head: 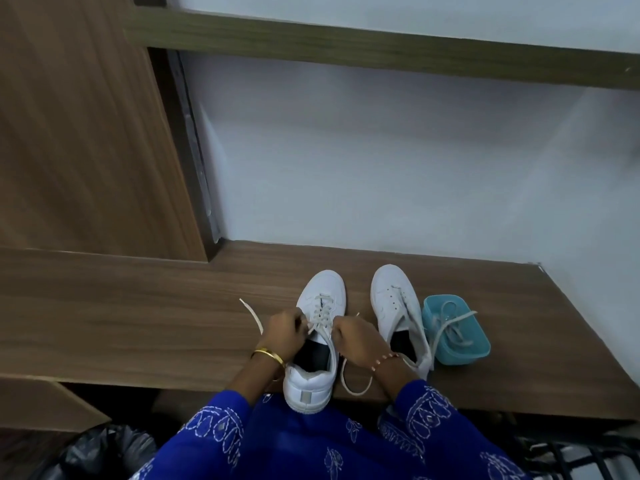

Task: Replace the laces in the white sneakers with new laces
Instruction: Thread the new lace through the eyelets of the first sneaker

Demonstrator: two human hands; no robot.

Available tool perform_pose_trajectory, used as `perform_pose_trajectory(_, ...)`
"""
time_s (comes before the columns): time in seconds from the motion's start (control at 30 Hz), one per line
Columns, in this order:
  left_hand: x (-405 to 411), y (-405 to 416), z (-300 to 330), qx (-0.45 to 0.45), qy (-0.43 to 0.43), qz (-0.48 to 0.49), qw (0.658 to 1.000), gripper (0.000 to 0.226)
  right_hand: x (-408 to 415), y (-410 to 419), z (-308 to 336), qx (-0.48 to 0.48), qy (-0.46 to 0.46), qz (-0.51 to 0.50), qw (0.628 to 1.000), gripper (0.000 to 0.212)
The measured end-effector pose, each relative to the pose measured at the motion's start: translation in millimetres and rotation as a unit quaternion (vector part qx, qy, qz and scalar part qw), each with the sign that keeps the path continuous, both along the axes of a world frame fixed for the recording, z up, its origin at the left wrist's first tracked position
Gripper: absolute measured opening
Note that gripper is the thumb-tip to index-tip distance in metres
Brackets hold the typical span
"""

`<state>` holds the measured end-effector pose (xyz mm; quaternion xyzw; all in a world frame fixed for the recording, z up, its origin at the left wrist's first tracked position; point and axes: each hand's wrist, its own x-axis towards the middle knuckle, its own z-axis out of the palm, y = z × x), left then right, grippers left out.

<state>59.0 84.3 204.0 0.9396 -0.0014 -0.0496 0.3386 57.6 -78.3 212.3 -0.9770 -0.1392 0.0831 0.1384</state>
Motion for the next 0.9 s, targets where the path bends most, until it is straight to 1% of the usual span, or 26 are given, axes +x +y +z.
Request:
perform_pose_trajectory(0.1,1.1,-1.7,5.9,0.018,0.011,-0.002,1.000,0.033,3.7,-3.6,3.5,-0.105,-0.060,0.021,0.992,0.027)
perform_pose_trajectory(0.17,4.8,-1.0,9.0,0.032,0.019,-0.005,0.999,0.037,5.2,-5.4,4.0,-0.133,-0.063,0.029,0.989,0.029)
perform_pose_trajectory(0.2,5.7,-0.7,10.8,0.038,0.022,-0.012,0.999,0.035,4.5,-4.7,3.0,-0.125,-0.056,0.028,0.990,0.028)
perform_pose_trajectory(0.23,4.8,-0.8,12.9,0.043,0.023,-0.016,0.999,0.031,4.0,-4.8,0.2,-0.098,-0.042,0.024,0.994,0.025)
perform_pose_trajectory(0.27,4.0,-0.1,12.7,0.039,0.025,-0.022,0.999,0.026,3.3,-5.7,-2.5,-0.043,-0.017,0.011,0.999,0.024)
perform_pose_trajectory(0.3,2.8,0.9,12.3,0.029,0.028,-0.028,0.999,0.026,2.8,-7.4,-4.0,0.025,0.014,-0.009,1.000,0.030)
perform_pose_trajectory(0.33,1.8,2.9,10.7,0.025,0.031,-0.029,0.999,0.032,3.8,-10.2,-4.0,0.093,0.041,-0.028,0.994,0.038)
perform_pose_trajectory(0.4,0.2,7.2,11.3,0.014,0.035,-0.013,0.999,0.043,4.7,-16.4,4.1,0.185,0.068,-0.058,0.979,0.040)
perform_pose_trajectory(0.47,-0.8,7.9,17.8,-0.042,0.024,0.013,0.999,0.047,2.2,-20.6,15.5,0.248,0.085,-0.088,0.961,0.036)
perform_pose_trajectory(0.5,-0.8,7.0,22.2,-0.101,0.016,0.042,0.994,0.049,-0.1,-20.2,21.5,0.283,0.090,-0.102,0.949,0.037)
perform_pose_trajectory(0.53,-1.3,5.5,26.3,-0.174,0.011,0.078,0.982,0.051,-1.9,-19.1,25.4,0.322,0.099,-0.121,0.934,0.038)
perform_pose_trajectory(0.6,-1.0,5.3,33.4,-0.316,0.027,0.127,0.940,0.056,-5.2,-16.4,30.0,0.413,0.121,-0.168,0.887,0.036)
perform_pose_trajectory(0.67,1.2,8.8,40.0,-0.424,0.043,0.130,0.895,0.060,-6.0,-11.6,37.7,0.499,0.126,-0.190,0.836,0.036)
perform_pose_trajectory(0.7,2.4,10.0,42.9,-0.466,0.046,0.122,0.875,0.057,-5.5,-9.9,41.9,0.541,0.126,-0.191,0.810,0.039)
perform_pose_trajectory(0.77,1.7,9.5,50.4,-0.537,0.052,0.115,0.834,0.045,-4.2,-6.7,51.4,0.623,0.123,-0.183,0.750,0.042)
perform_pose_trajectory(0.8,0.2,7.7,54.2,-0.563,0.057,0.111,0.817,0.039,-3.3,-5.9,56.3,0.657,0.122,-0.176,0.722,0.039)
perform_pose_trajectory(0.83,-1.1,5.7,57.3,-0.578,0.060,0.104,0.807,0.036,-2.0,-4.9,60.7,0.687,0.122,-0.169,0.696,0.035)
perform_pose_trajectory(0.9,-2.9,-0.2,64.4,-0.595,0.061,0.076,0.798,0.032,-0.1,-2.5,70.8,0.736,0.126,-0.156,0.647,0.027)
